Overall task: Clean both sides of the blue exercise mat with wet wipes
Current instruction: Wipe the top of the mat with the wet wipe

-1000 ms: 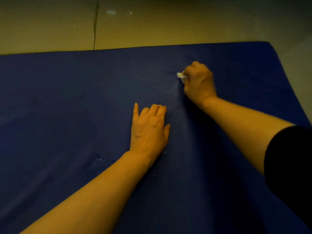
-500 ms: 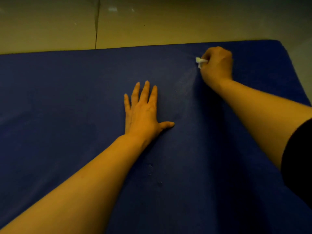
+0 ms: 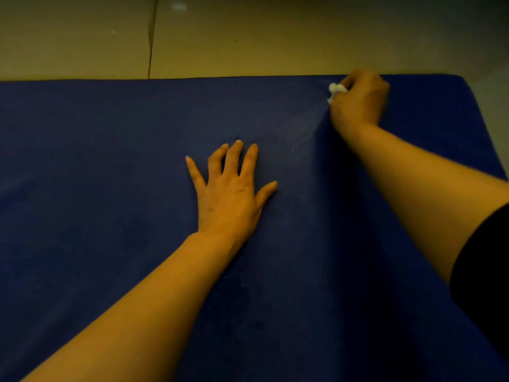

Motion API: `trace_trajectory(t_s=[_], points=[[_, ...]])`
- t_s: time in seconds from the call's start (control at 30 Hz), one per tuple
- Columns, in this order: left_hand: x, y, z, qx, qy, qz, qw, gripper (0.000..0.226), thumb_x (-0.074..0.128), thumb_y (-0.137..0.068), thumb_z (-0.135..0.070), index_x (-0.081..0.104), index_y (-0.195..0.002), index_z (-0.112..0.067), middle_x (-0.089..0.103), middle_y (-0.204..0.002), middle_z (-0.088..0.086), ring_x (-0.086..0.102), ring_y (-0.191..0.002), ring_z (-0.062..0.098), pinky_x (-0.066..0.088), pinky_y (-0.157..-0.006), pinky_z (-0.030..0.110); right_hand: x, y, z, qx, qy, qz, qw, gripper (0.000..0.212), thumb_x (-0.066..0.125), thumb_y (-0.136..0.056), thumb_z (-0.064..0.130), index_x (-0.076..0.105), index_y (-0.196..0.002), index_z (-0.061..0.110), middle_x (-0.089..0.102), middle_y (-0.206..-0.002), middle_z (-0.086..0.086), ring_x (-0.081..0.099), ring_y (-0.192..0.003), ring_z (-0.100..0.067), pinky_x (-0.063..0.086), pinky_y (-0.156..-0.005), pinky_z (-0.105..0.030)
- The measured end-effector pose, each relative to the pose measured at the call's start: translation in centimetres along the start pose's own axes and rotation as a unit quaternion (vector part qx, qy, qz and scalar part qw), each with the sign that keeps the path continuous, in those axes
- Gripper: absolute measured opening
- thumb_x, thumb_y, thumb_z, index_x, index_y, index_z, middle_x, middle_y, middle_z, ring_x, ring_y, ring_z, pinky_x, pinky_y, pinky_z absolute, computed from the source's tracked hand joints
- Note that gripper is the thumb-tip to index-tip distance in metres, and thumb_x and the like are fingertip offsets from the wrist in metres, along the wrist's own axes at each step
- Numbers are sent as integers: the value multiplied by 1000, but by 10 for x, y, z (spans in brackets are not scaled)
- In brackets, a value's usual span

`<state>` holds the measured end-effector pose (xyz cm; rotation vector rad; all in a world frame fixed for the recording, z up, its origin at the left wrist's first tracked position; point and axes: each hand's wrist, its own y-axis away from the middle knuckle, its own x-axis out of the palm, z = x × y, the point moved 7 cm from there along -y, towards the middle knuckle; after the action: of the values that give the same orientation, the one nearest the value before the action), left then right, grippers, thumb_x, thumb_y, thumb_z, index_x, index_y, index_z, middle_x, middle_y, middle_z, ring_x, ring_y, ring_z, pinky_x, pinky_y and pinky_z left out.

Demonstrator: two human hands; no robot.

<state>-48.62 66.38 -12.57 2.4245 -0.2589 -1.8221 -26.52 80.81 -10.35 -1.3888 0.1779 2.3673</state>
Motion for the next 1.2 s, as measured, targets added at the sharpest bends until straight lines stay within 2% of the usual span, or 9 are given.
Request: trace_trajectory(t_s=[0.2,0.4,0.53,0.63,0.77,0.83,0.93,1.07,1.2], points=[[-16,-15,0,-18,33,-107,994,36,50,-97,-36,50,-129,-20,48,-124,6,41,-116,32,7,-112,68,39,77,76,-252,-32,104,962,15,61,-86,19,66,-85,5,65,-92,-15,59,-84,-28,35,-64,-31],[-11,-20,15,-12,52,-112,992,65,58,-91,-43,37,-147,-18,40,-136,13,34,-125,35,1,-117,59,13,-18,14,-9,6,19,1000,22,60,-90,29,65,-90,7,68,-99,-10,63,-93,-23,46,-70,-28],[-5,-24,14,-24,46,-92,994,65,53,-93,-46,31,-150,-23,15,-159,11,6,-148,30,-7,-116,57,44,42,77,-116,-30,51,991,16,59,-88,19,65,-87,4,67,-94,-16,61,-90,-30,34,-65,-32],[-7,-25,15,-8,62,-78,995,67,51,-93,-49,28,-151,-26,16,-161,4,6,-149,23,-5,-118,55,57,75,104,-239,-50,102,964,13,60,-85,15,65,-82,3,65,-89,-15,60,-82,-28,29,-60,-25],[-27,-22,48,-28,87,-117,989,63,46,-94,-54,39,-147,-20,32,-155,4,23,-145,21,0,-118,54,23,-6,45,-70,29,15,997,20,58,-89,23,67,-95,6,67,-101,-16,61,-96,-30,38,-69,-33],[-31,-21,71,-73,73,-105,989,62,40,-97,-53,32,-150,-21,23,-159,4,12,-148,22,-3,-117,56,13,-21,26,25,47,-7,999,20,57,-90,21,65,-99,5,66,-108,-15,61,-101,-29,44,-76,-32],[-23,-25,78,-91,20,-34,995,67,37,-97,-52,12,-154,-27,2,-163,0,-7,-149,21,-8,-116,57,45,13,80,-28,39,38,998,19,55,-88,13,63,-104,6,63,-113,-13,58,-105,-29,43,-77,-31],[-28,-27,74,-102,21,-20,994,68,39,-98,-51,10,-154,-28,0,-163,0,-7,-149,21,-5,-116,57,79,64,148,-167,-12,117,979,20,54,-87,11,63,-104,9,62,-112,-11,57,-103,-28,37,-71,-28],[-29,-25,81,-87,12,14,996,71,39,-97,-54,7,-154,-29,-3,-163,-1,-9,-149,20,-3,-117,57,46,17,93,-94,60,49,993,21,55,-90,19,65,-102,6,64,-108,-16,59,-101,-32,42,-76,-33]])
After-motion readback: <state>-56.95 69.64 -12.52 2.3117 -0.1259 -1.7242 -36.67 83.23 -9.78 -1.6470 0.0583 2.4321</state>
